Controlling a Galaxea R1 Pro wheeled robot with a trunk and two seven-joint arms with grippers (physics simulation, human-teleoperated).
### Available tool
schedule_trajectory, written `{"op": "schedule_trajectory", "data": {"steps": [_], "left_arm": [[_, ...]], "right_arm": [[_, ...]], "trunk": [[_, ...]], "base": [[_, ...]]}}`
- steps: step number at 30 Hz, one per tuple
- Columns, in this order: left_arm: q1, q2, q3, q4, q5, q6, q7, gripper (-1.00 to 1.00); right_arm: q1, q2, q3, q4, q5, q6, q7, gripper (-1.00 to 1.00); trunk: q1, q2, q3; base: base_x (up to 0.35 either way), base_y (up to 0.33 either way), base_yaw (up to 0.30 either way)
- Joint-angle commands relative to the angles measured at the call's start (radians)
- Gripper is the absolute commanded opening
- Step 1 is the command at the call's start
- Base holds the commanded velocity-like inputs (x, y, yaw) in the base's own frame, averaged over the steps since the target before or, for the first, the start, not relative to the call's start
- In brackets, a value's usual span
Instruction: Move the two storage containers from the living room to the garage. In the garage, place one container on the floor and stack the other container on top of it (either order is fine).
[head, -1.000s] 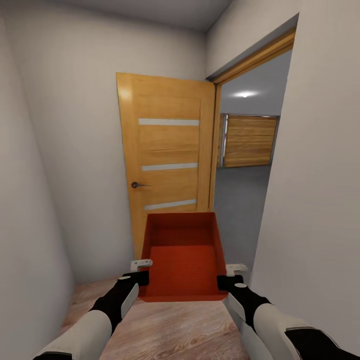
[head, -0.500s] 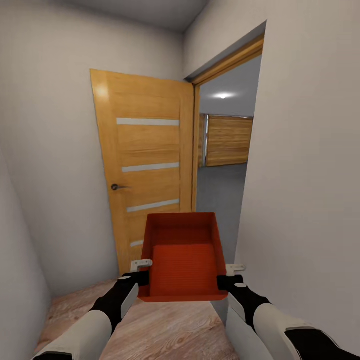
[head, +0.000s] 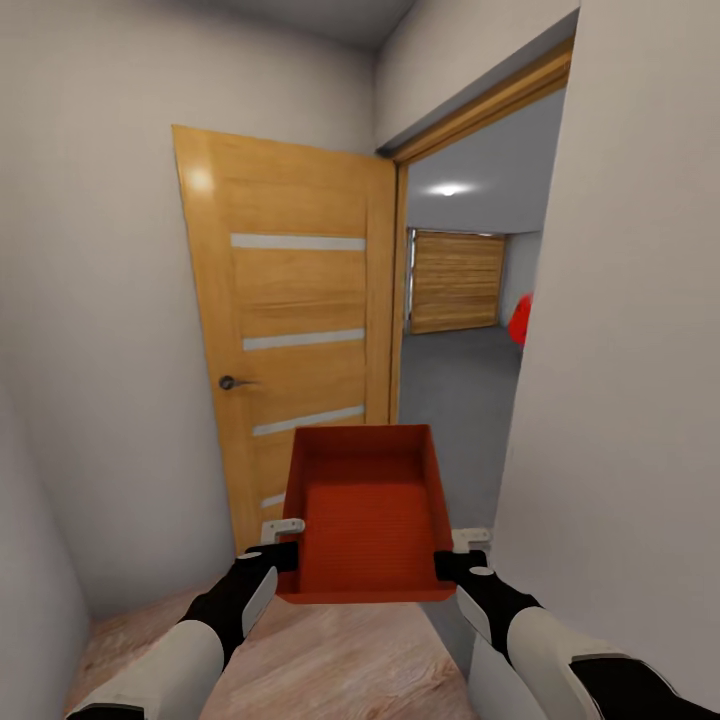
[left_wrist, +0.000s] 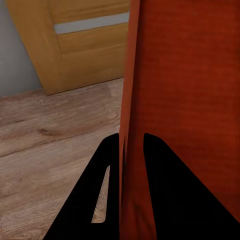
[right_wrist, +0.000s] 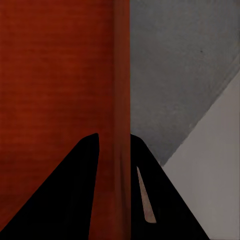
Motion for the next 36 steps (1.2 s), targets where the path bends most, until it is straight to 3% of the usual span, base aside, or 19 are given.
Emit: {"op": "schedule_trajectory", "data": {"steps": [1,10,19,36], "left_arm": [[0.0,0.008,0.011,-0.002,-0.008,0.007,0.029,-1.0],[0.0,0.008,0.009,-0.003,-0.008,0.007,0.029,-1.0],[0.0,0.008,0.009,-0.004,-0.008,0.007,0.029,-1.0],[0.0,0.007,0.009,-0.003,-0.008,0.007,0.029,-1.0]], "right_arm": [[-0.001,-0.017,-0.025,-0.001,0.009,-0.004,-0.005,-1.0],[-0.001,-0.015,-0.025,-0.001,0.009,0.002,-0.007,-1.0],[-0.001,-0.014,-0.025,-0.001,0.009,0.005,-0.007,-1.0],[-0.001,-0.014,-0.025,-0.001,0.009,0.005,-0.007,-1.0]], "trunk": [[0.001,0.0,0.0],[0.001,0.0,0.0],[0.001,0.0,0.0],[0.001,0.0,0.006]], "base": [[0.301,0.214,0.0],[0.289,0.214,-0.022],[0.222,0.191,-0.236],[0.017,0.011,-0.264]]}}
